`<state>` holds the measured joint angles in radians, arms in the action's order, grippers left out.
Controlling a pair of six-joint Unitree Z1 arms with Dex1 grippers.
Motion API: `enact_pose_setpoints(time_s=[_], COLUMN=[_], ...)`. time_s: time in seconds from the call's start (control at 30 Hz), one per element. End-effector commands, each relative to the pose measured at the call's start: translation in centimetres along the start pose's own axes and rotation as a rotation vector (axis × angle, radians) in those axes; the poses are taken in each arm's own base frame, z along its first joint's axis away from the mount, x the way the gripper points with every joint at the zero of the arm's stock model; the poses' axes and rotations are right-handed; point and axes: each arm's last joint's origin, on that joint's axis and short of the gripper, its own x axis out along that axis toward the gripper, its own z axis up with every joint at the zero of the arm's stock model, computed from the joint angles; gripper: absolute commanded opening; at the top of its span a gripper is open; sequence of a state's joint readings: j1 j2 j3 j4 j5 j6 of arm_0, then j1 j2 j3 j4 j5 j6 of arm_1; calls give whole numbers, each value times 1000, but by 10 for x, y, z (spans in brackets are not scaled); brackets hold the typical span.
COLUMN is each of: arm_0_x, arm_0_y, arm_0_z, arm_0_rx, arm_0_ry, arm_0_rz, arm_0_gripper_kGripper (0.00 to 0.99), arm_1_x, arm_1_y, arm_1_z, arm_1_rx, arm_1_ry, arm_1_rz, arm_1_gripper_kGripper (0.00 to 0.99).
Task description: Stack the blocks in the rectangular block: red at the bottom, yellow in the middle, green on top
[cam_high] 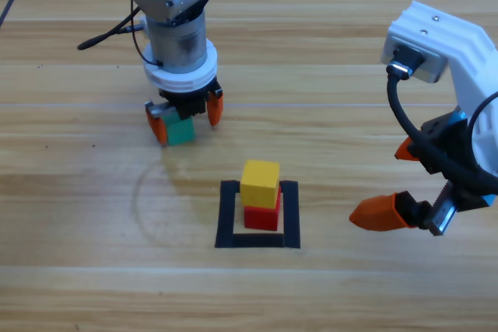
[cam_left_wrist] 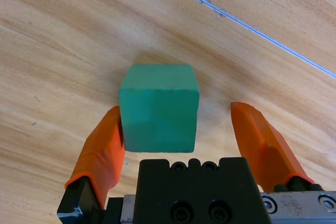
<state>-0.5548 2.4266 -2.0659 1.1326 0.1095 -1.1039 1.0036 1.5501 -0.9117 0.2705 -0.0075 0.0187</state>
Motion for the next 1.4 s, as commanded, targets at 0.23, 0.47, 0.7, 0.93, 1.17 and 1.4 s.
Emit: enact_pose_setpoints(time_s=[0.23,0.47,0.7,0.93,1.17,1.4], arm_0_x=[34,10,-80,-194,-209,-178], arm_0_y=[5,15,4,32,36,24], arm_0_z=[15,22,-1,-73,-131,-144], arm_0_rx=[6,57,399,709,906,795], arm_0_ry=[16,-27,-102,-193,-167,-63], arm_0_rz=[63,51,-88,-280,-309,-210], arm_0_gripper_kGripper=[591,25,18,0,0,0], arm_1_x=[-3,-3,-5,-11,-18,-26], arm_1_y=[-3,-2,-3,-3,-3,-3], arm_1_z=[-8,-8,-8,-7,-11,-13], arm_1_rx=[16,16,25,34,29,27], arm_1_ry=[-12,-12,-13,-30,-38,-44], arm_1_rz=[1,0,-8,-18,-12,0], arm_1_gripper_kGripper=[990,990,990,990,990,990])
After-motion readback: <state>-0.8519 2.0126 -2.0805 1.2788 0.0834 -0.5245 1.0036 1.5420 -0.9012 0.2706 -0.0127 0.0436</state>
